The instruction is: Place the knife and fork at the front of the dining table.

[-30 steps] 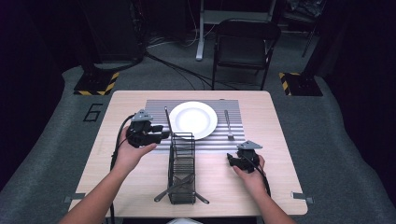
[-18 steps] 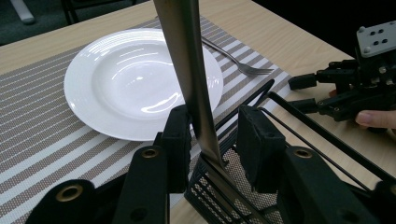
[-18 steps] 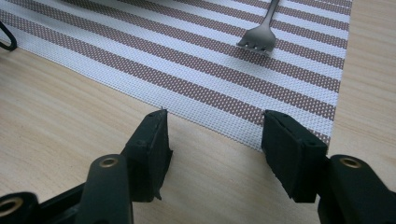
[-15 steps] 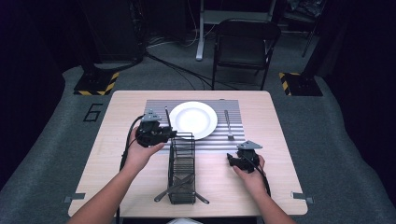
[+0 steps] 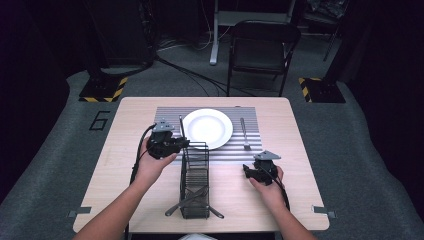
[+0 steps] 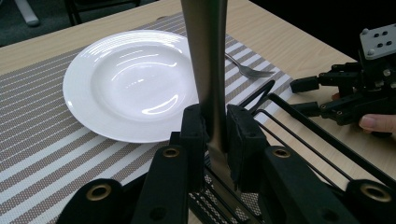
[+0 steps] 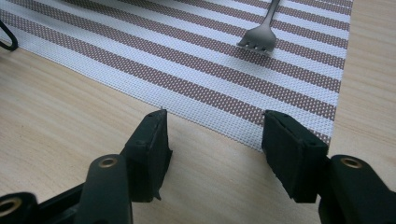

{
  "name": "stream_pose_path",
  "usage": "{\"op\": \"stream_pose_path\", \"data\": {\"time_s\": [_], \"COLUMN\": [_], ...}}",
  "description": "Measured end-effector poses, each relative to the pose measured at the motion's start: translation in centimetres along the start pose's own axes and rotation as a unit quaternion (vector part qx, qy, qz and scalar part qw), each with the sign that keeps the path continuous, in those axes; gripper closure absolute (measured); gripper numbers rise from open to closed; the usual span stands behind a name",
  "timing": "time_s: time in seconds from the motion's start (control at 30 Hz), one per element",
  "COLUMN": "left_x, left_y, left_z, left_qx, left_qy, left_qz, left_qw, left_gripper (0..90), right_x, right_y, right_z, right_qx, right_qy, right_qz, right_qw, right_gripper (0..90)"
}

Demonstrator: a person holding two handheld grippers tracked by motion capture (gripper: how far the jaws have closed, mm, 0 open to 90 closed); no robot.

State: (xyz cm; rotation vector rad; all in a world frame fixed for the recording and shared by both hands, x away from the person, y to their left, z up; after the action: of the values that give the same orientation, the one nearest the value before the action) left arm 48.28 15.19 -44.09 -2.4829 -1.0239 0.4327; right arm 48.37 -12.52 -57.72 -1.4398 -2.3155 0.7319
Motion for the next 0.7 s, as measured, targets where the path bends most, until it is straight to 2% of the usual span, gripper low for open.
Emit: {"op": "stream_pose_path", "data": {"time_s": [0.1,0.27,0.53,0.63,0.7], "left_x": [-0.4,-1.8,-2.3,-2.4,-2.5], "left_y": [-0.3,-0.8,-0.8,-0.7,-0.9], "left_z": [0.0,0.2,0.1,-0.1,-0.6], "left_qx": [0.001,0.007,0.004,0.008,0.007], "left_qy": [0.014,0.036,0.041,0.044,0.037], "left_qz": [0.001,0.019,0.01,0.012,0.017], "left_qw": [0.9999,0.9992,0.9991,0.9989,0.9991], "left_gripper": [78.2,80.4,81.1,81.1,81.1], "right_x": [0.0,0.0,0.0,0.0,0.0], "right_y": [0.0,0.0,0.0,0.0,0.0], "right_z": [0.0,0.0,0.0,0.0,0.0], "right_qx": [0.0,0.0,0.0,0.0,0.0], "right_qy": [0.0,0.0,0.0,0.0,0.0], "right_qz": [0.0,0.0,0.0,0.0,0.0], "right_qw": [1.0,1.0,1.0,1.0,1.0], "right_gripper": [40.8,40.7,40.8,40.7,40.8]}}
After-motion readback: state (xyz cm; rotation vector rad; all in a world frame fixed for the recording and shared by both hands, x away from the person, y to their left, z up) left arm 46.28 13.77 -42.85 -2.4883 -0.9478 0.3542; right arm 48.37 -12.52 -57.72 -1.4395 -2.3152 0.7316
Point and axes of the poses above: each handheld gripper's, and its own axes: y roughly forward along the jaws, z roughly out of its underside, x roughly to its left, the point moved 8 cm from there along y, roughly forward along the jaws, and after that the axes turned 5 degrees about -x, right-handed, at the moved point
